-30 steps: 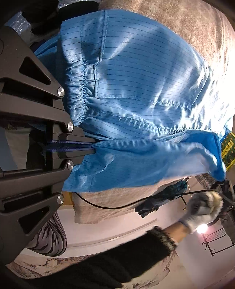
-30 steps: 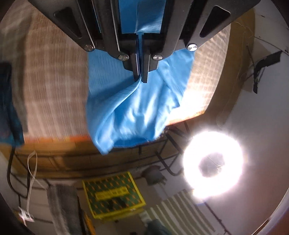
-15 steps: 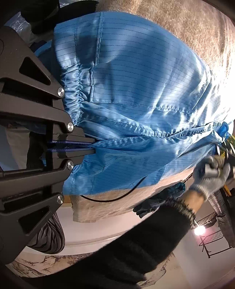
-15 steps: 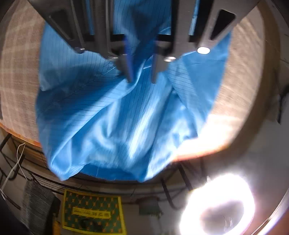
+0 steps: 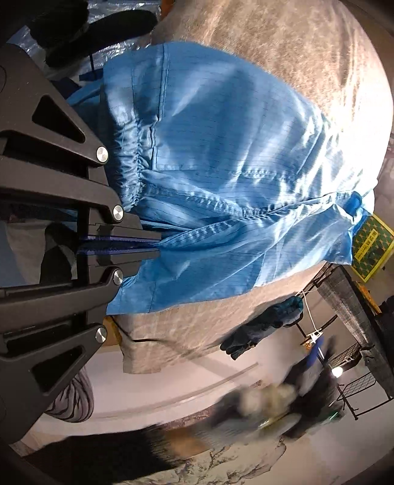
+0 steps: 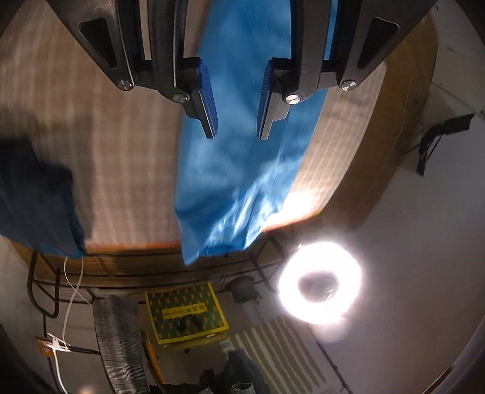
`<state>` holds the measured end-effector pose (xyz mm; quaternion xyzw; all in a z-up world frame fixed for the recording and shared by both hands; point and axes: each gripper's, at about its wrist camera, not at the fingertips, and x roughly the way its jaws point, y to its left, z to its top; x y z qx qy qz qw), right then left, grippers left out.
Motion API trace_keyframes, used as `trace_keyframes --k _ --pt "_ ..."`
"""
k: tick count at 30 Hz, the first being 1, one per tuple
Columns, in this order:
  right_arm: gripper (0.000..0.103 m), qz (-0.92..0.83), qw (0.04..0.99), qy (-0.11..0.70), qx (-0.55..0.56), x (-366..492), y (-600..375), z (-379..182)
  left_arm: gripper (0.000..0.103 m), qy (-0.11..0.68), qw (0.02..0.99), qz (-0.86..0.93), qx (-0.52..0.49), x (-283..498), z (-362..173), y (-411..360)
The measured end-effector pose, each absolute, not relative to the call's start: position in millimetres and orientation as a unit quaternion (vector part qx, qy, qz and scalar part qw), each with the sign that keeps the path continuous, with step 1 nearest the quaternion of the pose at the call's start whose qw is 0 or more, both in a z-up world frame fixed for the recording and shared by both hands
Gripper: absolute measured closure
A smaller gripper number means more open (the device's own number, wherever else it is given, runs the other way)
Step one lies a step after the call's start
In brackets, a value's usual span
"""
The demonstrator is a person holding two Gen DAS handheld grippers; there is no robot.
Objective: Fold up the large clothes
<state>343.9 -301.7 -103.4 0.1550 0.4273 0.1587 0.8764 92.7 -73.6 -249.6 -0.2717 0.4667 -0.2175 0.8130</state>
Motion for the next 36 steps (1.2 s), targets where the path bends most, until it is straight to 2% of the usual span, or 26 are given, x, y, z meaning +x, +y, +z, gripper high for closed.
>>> trace_keyframes --k 6,11,12,13,15,20,23,26,30,32,35,36 --pt "0.066 0.182 0.860 0.462 0.119 213.2 -304.2 -144.0 0.102 0.462 0.823 -0.220 -0.247 76.5 -241.2 -69.2" --pt "0.066 0.182 0.845 0.498 0.071 155.6 -283.7 -193.5 0.101 0.453 0.840 -0.212 -0.211 64.7 -224.2 -48.2" --pt "0.066 0.181 0.844 0.501 0.059 150.1 -279.5 -200.2 0.095 0.453 0.843 -0.203 -0.207 64.7 -221.8 -41.9" --pt "0.066 0.178 0.843 0.505 0.054 145.5 -276.6 -208.3 0.084 0.452 0.847 -0.191 -0.205 66.0 -219.2 -31.9" --pt "0.066 0.163 0.844 0.508 0.063 141.8 -275.9 -219.1 0.075 0.450 0.852 -0.171 -0.205 67.9 -217.9 -16.4" --pt "0.075 0.210 0.859 0.457 0.091 120.8 -260.4 -213.5 0.075 0.448 0.861 -0.135 -0.201 74.0 -216.4 10.0" --pt "0.075 0.219 0.861 0.459 0.022 118.2 -224.0 -218.8 0.075 0.454 0.861 -0.122 -0.193 79.4 -222.7 13.2" --pt "0.076 0.255 0.834 0.488 0.025 124.8 -195.2 -238.0 0.075 0.461 0.865 -0.116 -0.162 83.4 -228.5 6.5" --pt "0.077 0.307 0.804 0.509 0.004 119.6 -170.1 -247.1 0.059 0.473 0.859 -0.124 -0.155 88.0 -231.9 8.1" --pt "0.077 0.321 0.804 0.501 0.019 114.6 -178.7 -236.3 0.056 0.478 0.854 -0.129 -0.163 91.5 -232.7 13.3" --pt "0.057 0.311 0.820 0.479 0.041 107.8 -208.5 -214.9 0.048 0.497 0.831 -0.146 -0.202 100.6 -240.1 25.0" --pt "0.046 0.293 0.830 0.473 0.041 106.7 -222.6 -209.8 0.047 0.506 0.822 -0.149 -0.214 104.0 -243.6 28.0"
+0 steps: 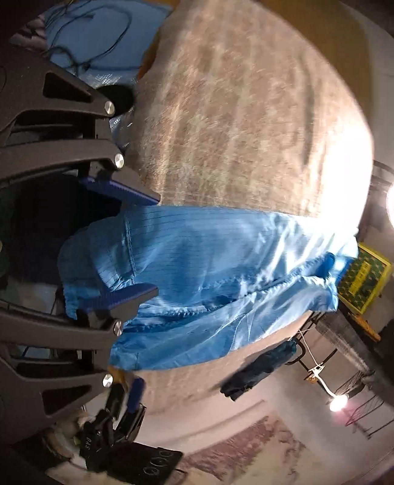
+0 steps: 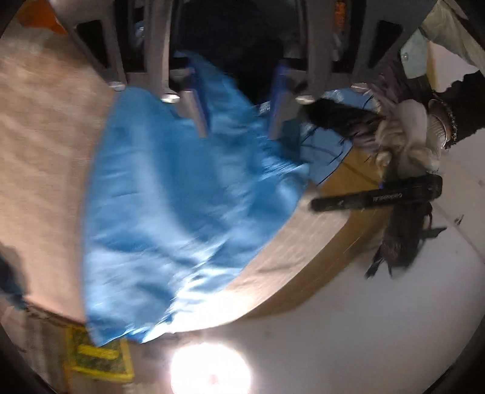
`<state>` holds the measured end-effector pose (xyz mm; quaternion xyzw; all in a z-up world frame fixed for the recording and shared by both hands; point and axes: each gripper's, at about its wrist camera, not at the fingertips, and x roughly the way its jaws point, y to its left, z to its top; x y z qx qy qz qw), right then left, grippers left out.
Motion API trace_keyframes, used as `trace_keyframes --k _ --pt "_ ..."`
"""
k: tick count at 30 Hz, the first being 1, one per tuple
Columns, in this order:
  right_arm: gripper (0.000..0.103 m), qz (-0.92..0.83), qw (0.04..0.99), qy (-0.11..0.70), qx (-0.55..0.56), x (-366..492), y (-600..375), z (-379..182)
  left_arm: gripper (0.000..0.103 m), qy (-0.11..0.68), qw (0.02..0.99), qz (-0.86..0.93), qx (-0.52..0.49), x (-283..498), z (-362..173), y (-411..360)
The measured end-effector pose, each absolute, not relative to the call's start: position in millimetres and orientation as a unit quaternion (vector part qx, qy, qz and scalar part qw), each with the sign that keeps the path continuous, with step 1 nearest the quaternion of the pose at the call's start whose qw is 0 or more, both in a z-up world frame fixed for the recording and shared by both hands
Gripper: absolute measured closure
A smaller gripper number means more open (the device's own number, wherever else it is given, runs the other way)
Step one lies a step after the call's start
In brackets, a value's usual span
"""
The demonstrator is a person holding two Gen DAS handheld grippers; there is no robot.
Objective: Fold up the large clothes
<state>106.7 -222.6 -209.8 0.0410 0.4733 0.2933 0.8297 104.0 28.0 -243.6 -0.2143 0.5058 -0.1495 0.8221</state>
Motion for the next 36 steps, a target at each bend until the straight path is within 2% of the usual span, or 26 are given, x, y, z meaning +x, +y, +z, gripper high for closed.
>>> trace_keyframes --k 2,7,15,21,23,24,28,31,34,36 --pt "0.041 0.261 0.841 0.472 0.047 109.3 -246.6 -207.7 0.047 0.523 0.803 -0.156 -0.238 111.3 -253.1 33.8" --pt "0.041 0.220 0.821 0.514 0.116 128.2 -295.0 -229.3 0.047 0.551 0.765 -0.170 -0.288 119.4 -276.6 36.5" --pt "0.044 0.265 0.780 0.539 0.178 141.2 -289.6 -262.1 0.047 0.544 0.801 -0.167 -0.187 111.6 -265.2 7.8" --pt "0.044 0.287 0.758 0.548 0.207 144.3 -284.2 -267.4 0.047 0.549 0.798 -0.174 -0.178 111.1 -267.1 3.7" --pt "0.044 0.293 0.753 0.550 0.211 149.0 -282.3 -268.8 0.053 0.549 0.800 -0.172 -0.170 112.8 -266.6 1.7" --pt "0.045 0.296 0.750 0.550 0.216 150.6 -281.0 -269.7 0.062 0.549 0.801 -0.172 -0.163 113.2 -266.6 0.0" --pt "0.063 0.304 0.746 0.550 0.218 151.1 -276.9 -271.1 0.085 0.551 0.804 -0.170 -0.142 115.6 -267.3 -6.1" --pt "0.074 0.310 0.742 0.551 0.226 152.9 -273.5 -275.4 0.095 0.546 0.812 -0.167 -0.119 115.3 -265.2 -12.8" --pt "0.092 0.306 0.746 0.549 0.220 151.3 -272.0 -276.4 0.098 0.539 0.819 -0.167 -0.105 114.3 -262.9 -15.4" --pt "0.096 0.303 0.750 0.548 0.213 150.0 -269.6 -275.6 0.100 0.534 0.822 -0.169 -0.099 113.8 -260.9 -16.2"
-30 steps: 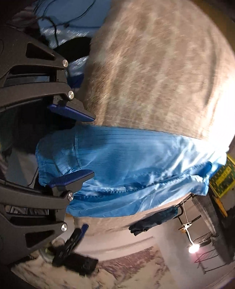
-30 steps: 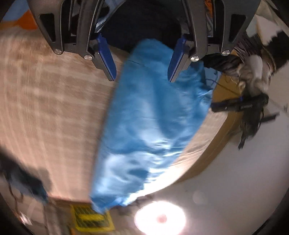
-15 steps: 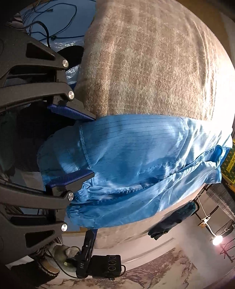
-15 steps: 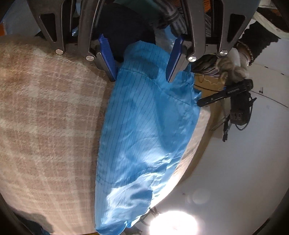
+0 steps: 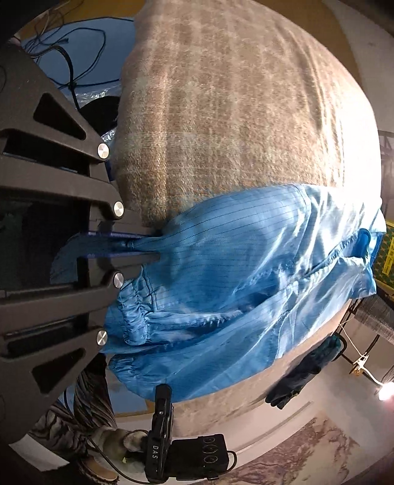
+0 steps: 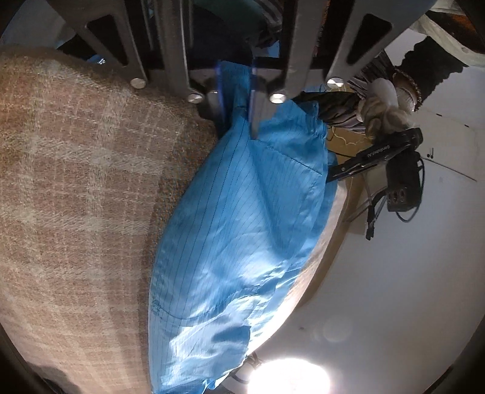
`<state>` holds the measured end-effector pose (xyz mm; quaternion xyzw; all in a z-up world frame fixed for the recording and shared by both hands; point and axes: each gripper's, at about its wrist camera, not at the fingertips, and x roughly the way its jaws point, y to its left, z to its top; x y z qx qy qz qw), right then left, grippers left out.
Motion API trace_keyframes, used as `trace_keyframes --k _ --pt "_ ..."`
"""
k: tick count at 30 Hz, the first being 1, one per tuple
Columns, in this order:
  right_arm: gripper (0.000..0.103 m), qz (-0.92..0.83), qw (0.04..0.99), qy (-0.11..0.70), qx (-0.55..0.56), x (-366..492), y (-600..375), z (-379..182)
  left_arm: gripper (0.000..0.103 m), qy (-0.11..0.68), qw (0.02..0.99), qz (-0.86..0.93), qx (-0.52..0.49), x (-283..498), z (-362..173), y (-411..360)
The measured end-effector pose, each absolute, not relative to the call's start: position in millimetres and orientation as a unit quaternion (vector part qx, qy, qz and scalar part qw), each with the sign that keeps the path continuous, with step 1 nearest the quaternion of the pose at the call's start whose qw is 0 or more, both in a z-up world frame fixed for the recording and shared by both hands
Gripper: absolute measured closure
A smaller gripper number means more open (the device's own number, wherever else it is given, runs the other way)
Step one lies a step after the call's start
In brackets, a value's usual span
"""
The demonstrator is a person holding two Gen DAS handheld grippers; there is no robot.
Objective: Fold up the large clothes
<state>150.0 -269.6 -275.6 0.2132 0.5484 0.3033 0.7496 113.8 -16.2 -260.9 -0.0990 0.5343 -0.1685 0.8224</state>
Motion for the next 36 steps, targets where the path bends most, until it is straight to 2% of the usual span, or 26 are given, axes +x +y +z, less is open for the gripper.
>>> trace_keyframes --k 4,12,15,21,27,36 --pt "0.100 0.298 0.760 0.539 0.206 144.8 -264.5 -268.6 0.101 0.523 0.830 -0.169 -0.096 109.3 -252.9 -14.5" --pt "0.101 0.296 0.768 0.536 0.189 129.1 -263.2 -255.0 0.101 0.515 0.830 -0.190 -0.098 97.0 -242.1 -12.4" --pt "0.102 0.284 0.760 0.550 0.196 134.3 -261.3 -262.9 0.101 0.528 0.816 -0.195 -0.133 105.3 -245.0 -4.0" --pt "0.102 0.305 0.761 0.515 0.250 144.4 -269.1 -236.1 0.101 0.508 0.813 -0.219 -0.183 121.9 -210.3 5.2" --pt "0.102 0.310 0.769 0.474 0.294 163.5 -276.1 -208.1 0.102 0.488 0.811 -0.234 -0.219 155.6 -179.5 1.0" --pt "0.102 0.281 0.807 0.434 0.286 236.6 -276.6 -175.7 0.102 0.472 0.822 -0.207 -0.244 240.3 -160.4 1.5"
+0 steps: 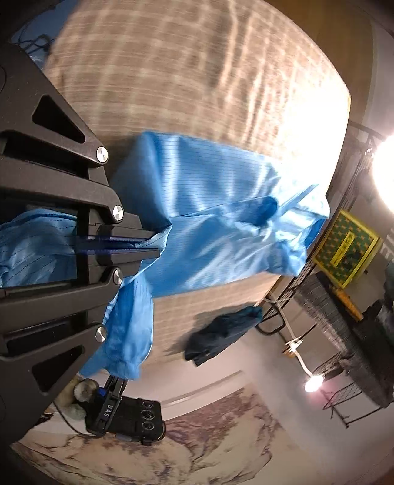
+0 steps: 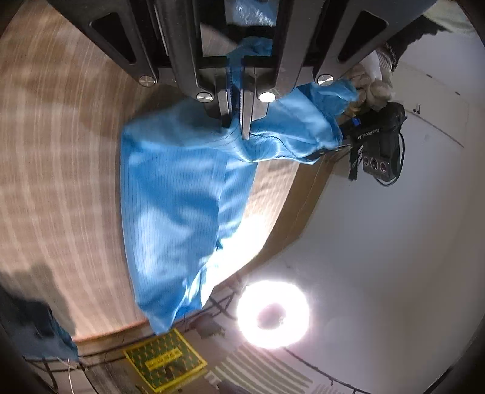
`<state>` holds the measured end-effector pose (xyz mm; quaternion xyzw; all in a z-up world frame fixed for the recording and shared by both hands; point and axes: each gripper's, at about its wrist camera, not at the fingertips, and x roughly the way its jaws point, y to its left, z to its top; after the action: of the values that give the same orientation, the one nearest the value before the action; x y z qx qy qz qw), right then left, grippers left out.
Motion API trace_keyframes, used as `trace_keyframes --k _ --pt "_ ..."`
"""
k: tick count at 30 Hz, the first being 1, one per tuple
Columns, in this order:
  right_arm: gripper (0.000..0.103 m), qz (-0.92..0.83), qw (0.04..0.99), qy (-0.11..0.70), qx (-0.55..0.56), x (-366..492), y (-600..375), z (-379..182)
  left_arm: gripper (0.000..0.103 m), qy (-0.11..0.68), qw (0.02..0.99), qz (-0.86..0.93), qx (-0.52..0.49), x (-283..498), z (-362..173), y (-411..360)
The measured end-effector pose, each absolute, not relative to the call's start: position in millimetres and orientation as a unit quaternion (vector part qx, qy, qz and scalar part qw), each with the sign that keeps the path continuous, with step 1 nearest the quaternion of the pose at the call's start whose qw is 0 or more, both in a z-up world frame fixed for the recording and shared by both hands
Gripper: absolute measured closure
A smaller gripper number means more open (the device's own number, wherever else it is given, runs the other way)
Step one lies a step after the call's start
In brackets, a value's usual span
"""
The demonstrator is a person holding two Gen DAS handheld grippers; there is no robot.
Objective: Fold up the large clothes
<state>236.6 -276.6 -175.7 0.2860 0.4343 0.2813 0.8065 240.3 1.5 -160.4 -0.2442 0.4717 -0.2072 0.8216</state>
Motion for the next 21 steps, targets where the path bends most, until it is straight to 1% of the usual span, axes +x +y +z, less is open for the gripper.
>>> trace_keyframes --k 5,9,15,16,17,18,19,20,21 --pt "0.102 0.258 0.815 0.434 0.284 288.3 -283.5 -175.0 0.102 0.480 0.822 -0.184 -0.244 295.8 -169.8 -0.3" --pt "0.102 0.237 0.815 0.449 0.280 318.5 -284.5 -190.7 0.102 0.493 0.812 -0.176 -0.259 326.2 -189.5 -1.9" --pt "0.102 0.207 0.793 0.474 0.323 348.4 -297.6 -218.5 0.102 0.510 0.800 -0.162 -0.274 356.6 -208.3 -7.0" --pt "0.098 0.208 0.790 0.474 0.328 349.4 -299.7 -219.1 0.102 0.508 0.801 -0.159 -0.272 359.6 -208.2 -8.4" --pt "0.096 0.211 0.786 0.474 0.336 353.2 -301.5 -220.5 0.102 0.507 0.804 -0.155 -0.269 362.2 -207.5 -9.0" --pt "0.089 0.210 0.785 0.474 0.341 356.0 -302.8 -221.0 0.102 0.506 0.808 -0.150 -0.264 364.7 -206.4 -9.4" --pt "0.080 0.208 0.784 0.475 0.340 359.7 -303.1 -220.1 0.099 0.505 0.810 -0.142 -0.262 367.0 -205.3 -7.8" --pt "0.076 0.204 0.786 0.475 0.339 361.2 -304.5 -219.3 0.094 0.507 0.809 -0.137 -0.264 369.3 -204.8 -4.6" --pt "0.069 0.198 0.789 0.474 0.336 361.8 -306.6 -217.1 0.078 0.507 0.806 -0.135 -0.273 371.2 -204.0 0.5"
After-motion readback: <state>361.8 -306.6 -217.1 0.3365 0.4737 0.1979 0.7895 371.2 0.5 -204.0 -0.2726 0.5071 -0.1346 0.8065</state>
